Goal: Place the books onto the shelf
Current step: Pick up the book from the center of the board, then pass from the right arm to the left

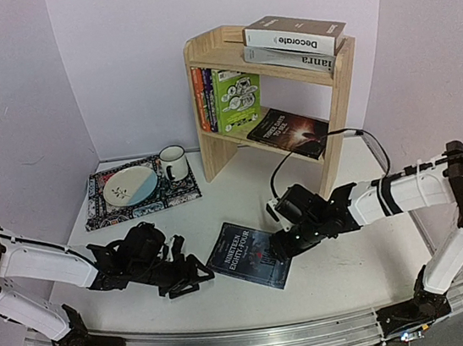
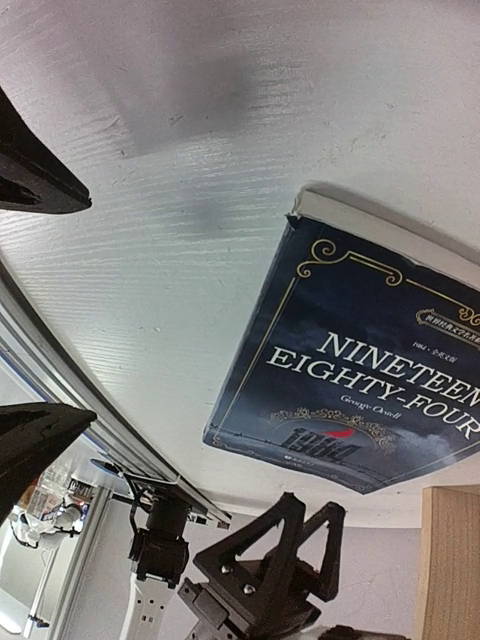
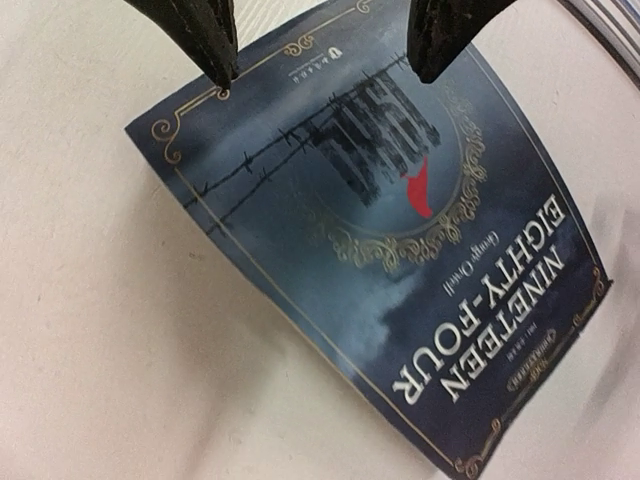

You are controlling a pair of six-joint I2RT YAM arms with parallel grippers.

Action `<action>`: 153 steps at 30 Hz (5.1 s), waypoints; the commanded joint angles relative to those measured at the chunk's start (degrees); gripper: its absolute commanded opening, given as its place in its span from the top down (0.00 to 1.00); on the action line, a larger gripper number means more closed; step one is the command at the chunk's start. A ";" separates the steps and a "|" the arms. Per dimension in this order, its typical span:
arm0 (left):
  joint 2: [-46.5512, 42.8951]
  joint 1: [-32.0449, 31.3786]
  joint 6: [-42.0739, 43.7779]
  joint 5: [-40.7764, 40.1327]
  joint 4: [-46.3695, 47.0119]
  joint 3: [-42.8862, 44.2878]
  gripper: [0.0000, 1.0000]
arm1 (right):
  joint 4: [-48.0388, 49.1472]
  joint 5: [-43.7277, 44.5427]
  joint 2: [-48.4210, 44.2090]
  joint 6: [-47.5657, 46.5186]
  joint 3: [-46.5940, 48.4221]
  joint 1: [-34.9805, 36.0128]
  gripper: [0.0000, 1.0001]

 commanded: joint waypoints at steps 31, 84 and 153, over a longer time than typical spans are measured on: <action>-3.58 -0.48 -2.12 -2.59 3.08 -1.95 0.33 | 4.72 -11.03 12.48 -7.98 5.87 -4.65 0.15; 9.34 -0.88 -6.23 -0.62 17.08 2.25 0.33 | 6.07 -14.82 -1.74 3.80 -4.02 -3.06 1.00; 19.58 12.02 -18.13 12.92 62.35 0.62 0.15 | 19.45 -23.76 -25.43 28.06 1.89 -3.11 1.00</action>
